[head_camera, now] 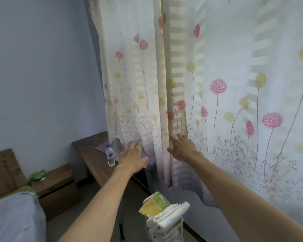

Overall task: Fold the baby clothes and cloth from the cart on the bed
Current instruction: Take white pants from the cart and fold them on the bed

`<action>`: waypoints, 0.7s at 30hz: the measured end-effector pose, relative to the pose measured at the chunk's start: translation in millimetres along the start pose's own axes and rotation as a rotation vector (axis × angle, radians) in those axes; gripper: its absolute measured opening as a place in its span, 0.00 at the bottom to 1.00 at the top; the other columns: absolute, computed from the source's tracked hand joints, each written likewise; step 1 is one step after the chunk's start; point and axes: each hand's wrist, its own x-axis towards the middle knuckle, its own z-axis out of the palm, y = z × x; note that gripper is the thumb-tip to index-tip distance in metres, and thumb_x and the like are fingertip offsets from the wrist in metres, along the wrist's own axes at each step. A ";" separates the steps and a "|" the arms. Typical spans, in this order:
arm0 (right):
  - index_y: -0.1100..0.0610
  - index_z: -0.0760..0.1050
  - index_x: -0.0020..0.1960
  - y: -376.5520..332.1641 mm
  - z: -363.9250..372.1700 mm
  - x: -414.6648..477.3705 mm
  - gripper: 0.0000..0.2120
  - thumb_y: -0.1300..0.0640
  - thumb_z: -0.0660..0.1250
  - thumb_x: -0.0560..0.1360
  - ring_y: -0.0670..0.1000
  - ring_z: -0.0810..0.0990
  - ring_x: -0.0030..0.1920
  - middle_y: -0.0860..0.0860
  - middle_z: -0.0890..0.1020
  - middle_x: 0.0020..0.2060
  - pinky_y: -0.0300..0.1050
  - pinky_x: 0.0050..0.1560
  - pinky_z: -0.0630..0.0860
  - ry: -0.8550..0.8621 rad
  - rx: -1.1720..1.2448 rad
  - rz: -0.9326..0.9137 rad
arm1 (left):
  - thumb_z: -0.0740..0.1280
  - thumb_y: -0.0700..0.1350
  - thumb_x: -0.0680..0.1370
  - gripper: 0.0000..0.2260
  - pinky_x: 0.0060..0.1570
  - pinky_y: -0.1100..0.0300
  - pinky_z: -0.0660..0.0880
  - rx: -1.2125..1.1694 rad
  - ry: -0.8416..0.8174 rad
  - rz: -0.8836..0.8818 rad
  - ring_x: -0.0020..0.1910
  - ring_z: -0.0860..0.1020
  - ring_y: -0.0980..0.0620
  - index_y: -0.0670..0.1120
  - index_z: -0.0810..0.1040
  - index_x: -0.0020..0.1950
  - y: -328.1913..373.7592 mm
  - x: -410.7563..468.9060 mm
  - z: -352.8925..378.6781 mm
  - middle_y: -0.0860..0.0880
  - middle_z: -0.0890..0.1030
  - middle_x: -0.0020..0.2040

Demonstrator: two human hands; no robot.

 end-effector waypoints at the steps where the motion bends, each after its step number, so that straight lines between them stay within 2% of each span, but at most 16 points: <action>1: 0.52 0.55 0.83 2.5 3.7 9.7 0.34 0.42 0.63 0.84 0.65 0.65 0.78 0.62 0.66 0.79 0.65 0.69 0.76 0.000 -0.006 -0.005 | 0.67 0.61 0.82 0.39 0.77 0.35 0.66 0.001 -0.004 -0.002 0.83 0.59 0.36 0.52 0.51 0.87 0.6 7.4 5.2 0.42 0.59 0.85; 5: 0.52 0.53 0.85 9.7 24.5 42.1 0.35 0.42 0.62 0.84 0.66 0.63 0.79 0.62 0.66 0.79 0.65 0.72 0.73 -0.044 -0.042 -0.031 | 0.67 0.62 0.82 0.39 0.77 0.32 0.66 0.024 -0.068 -0.046 0.83 0.60 0.34 0.52 0.52 0.87 -7.9 36.3 27.9 0.41 0.59 0.85; 9: 0.53 0.54 0.84 13.2 43.8 75.6 0.34 0.42 0.63 0.84 0.66 0.66 0.77 0.62 0.68 0.77 0.64 0.70 0.74 -0.061 -0.053 -0.037 | 0.66 0.62 0.82 0.39 0.77 0.32 0.66 0.029 -0.085 -0.064 0.83 0.60 0.34 0.53 0.51 0.87 -21.7 67.2 41.6 0.42 0.59 0.85; 13: 0.53 0.53 0.84 10.5 55.5 108.9 0.35 0.42 0.63 0.84 0.65 0.64 0.79 0.61 0.65 0.79 0.64 0.70 0.74 -0.078 -0.059 -0.030 | 0.67 0.62 0.81 0.41 0.76 0.32 0.67 0.025 -0.097 -0.057 0.82 0.60 0.34 0.52 0.50 0.87 -33.1 106.3 51.7 0.41 0.58 0.85; 18: 0.53 0.57 0.82 14.5 66.1 158.1 0.32 0.43 0.64 0.84 0.64 0.69 0.74 0.60 0.72 0.74 0.61 0.68 0.74 -0.054 -0.053 0.043 | 0.67 0.61 0.81 0.38 0.74 0.37 0.70 0.027 -0.078 0.045 0.78 0.66 0.35 0.51 0.55 0.85 -36.7 175.6 59.3 0.41 0.65 0.81; 21: 0.55 0.60 0.80 15.4 67.4 188.2 0.30 0.44 0.64 0.84 0.63 0.70 0.73 0.61 0.72 0.73 0.61 0.67 0.75 -0.044 -0.050 0.116 | 0.66 0.61 0.81 0.39 0.74 0.36 0.70 0.028 -0.101 0.101 0.77 0.66 0.36 0.51 0.53 0.86 -44.9 222.4 64.9 0.41 0.63 0.81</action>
